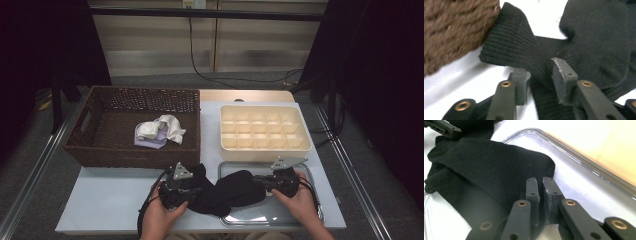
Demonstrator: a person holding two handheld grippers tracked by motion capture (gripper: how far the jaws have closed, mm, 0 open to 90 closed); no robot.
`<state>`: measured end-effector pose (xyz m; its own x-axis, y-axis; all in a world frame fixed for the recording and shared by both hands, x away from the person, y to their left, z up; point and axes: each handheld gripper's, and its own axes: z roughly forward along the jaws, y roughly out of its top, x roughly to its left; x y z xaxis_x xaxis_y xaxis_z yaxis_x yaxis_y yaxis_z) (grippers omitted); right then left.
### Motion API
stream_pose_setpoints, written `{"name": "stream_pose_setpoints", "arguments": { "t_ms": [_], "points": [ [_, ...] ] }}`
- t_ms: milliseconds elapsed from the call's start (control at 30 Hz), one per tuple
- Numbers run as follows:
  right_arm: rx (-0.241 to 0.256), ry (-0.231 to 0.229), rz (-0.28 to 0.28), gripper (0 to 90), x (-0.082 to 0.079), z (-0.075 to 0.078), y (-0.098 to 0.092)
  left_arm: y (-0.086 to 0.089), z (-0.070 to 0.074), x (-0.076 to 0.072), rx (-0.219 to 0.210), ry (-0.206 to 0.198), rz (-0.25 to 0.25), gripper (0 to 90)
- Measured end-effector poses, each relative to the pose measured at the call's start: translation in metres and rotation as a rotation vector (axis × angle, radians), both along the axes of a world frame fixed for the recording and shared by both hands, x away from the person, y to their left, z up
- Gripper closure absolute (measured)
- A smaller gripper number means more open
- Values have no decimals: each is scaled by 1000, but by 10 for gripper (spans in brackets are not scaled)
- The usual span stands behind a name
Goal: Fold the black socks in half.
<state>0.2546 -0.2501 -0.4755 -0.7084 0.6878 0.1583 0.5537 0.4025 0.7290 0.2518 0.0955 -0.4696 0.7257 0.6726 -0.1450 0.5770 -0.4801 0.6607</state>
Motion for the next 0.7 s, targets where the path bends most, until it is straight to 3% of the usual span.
{"name": "stream_pose_setpoints", "arguments": {
  "t_ms": [200, 367, 700],
  "points": [
    [-11, -10, 6, 834, -1, 0, 2, 3, -2, -2, 7, 9, -5, 567],
    [-5, -5, 4, 834, -1, -1, 2, 0, -3, -4, 18, -7, -9, 556],
    [-12, -11, -5, 834, -1, -1, 4, -5, 0, -5, 13, 21, -45, 782]
  ]
}}
